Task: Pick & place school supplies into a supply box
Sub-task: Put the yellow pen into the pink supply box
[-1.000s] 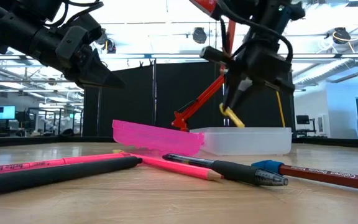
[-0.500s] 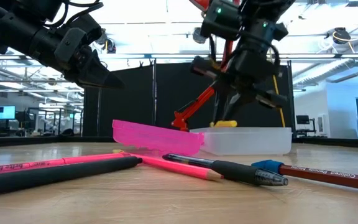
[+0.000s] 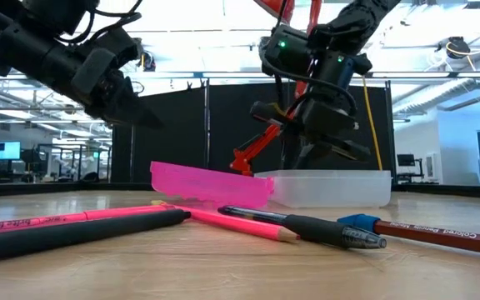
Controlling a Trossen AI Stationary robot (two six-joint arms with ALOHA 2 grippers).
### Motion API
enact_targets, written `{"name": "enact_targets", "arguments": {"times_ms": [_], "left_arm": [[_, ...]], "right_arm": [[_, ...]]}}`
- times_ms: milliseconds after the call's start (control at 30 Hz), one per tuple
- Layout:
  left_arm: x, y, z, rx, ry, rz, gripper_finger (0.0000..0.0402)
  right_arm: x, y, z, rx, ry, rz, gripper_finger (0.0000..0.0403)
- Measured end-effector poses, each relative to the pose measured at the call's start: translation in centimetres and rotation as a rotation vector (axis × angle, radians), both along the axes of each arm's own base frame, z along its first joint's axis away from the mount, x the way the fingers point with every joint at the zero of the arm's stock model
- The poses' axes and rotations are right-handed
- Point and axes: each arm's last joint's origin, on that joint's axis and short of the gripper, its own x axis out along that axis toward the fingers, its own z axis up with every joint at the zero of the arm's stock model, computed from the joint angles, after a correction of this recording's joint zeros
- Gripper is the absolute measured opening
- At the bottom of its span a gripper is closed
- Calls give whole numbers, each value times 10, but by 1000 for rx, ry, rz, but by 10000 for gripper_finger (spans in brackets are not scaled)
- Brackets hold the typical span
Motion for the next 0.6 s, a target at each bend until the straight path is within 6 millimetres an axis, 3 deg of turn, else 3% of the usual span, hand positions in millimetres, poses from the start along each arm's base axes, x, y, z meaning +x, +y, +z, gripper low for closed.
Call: {"name": "enact_targets", "arguments": {"times_ms": [300,600], "left_arm": [[5,-1,-4,13,-22,-2,10],[6,-1,-2,11,-36,-7,10]], "right_arm": [[-5,-3,-7,13,15,-28,26],[-6,-3,-9,31,4,-79,122]]}}
